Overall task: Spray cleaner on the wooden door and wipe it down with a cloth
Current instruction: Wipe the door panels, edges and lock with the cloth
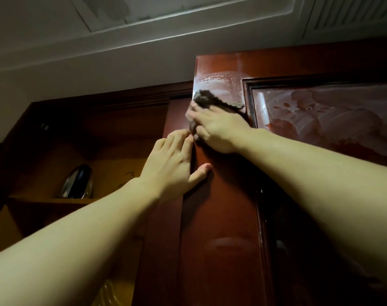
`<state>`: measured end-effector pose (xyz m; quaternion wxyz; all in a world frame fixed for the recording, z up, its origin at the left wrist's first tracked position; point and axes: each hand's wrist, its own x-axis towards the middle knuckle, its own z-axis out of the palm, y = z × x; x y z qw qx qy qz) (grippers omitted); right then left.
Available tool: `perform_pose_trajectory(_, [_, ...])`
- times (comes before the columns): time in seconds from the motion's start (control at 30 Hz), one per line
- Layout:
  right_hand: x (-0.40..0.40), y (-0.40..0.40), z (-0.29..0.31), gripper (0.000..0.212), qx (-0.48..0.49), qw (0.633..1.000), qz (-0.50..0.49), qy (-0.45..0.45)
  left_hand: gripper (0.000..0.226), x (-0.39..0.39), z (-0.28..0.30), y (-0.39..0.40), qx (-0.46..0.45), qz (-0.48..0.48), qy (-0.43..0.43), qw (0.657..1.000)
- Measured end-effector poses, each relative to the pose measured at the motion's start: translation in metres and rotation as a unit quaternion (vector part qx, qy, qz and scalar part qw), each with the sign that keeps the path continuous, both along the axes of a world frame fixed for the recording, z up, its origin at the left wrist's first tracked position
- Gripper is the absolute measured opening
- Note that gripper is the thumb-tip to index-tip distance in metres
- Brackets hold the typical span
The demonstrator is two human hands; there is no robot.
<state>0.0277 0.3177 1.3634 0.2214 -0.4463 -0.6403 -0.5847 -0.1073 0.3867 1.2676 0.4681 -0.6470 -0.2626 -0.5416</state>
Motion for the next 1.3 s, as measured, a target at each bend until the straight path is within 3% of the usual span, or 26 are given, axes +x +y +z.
perform_pose_trajectory(0.17, [0.036, -0.025, 0.019, 0.045, 0.116, 0.989, -0.062, 0.071, 0.092, 0.000, 0.012, -0.005, 0.002, 0.027, 0.007, 1.000])
perform_pose_trajectory(0.37, [0.025, -0.020, -0.016, 0.050, 0.057, 0.998, 0.005, 0.026, 0.090, 0.008, 0.027, -0.006, 0.014, 0.030, 0.019, 0.999])
perform_pose_trajectory(0.63, [-0.007, 0.001, 0.028, 0.053, 0.008, 0.999, -0.018, 0.032, 0.085, 0.011, 0.038, -0.004, -0.013, 0.000, -0.006, 1.000])
perform_pose_trajectory(0.9, [0.029, -0.029, 0.057, 0.026, 0.147, 0.980, -0.063, 0.118, 0.079, 0.012, 0.058, -0.008, -0.002, 0.045, 0.024, 0.999])
perform_pose_trajectory(0.97, [0.022, -0.024, 0.049, 0.020, 0.129, 0.986, -0.026, 0.103, 0.074, 0.015, 0.062, -0.010, -0.007, 0.039, 0.024, 0.999])
perform_pose_trajectory(1.17, [-0.009, -0.003, 0.065, 0.051, 0.005, 0.998, -0.020, 0.053, 0.070, 0.023, 0.067, -0.012, -0.027, 0.001, -0.003, 1.000])
perform_pose_trajectory(1.3, [-0.015, -0.006, 0.079, 0.045, 0.011, 0.998, -0.031, 0.062, 0.072, 0.021, 0.074, -0.013, -0.028, 0.024, -0.004, 0.999])
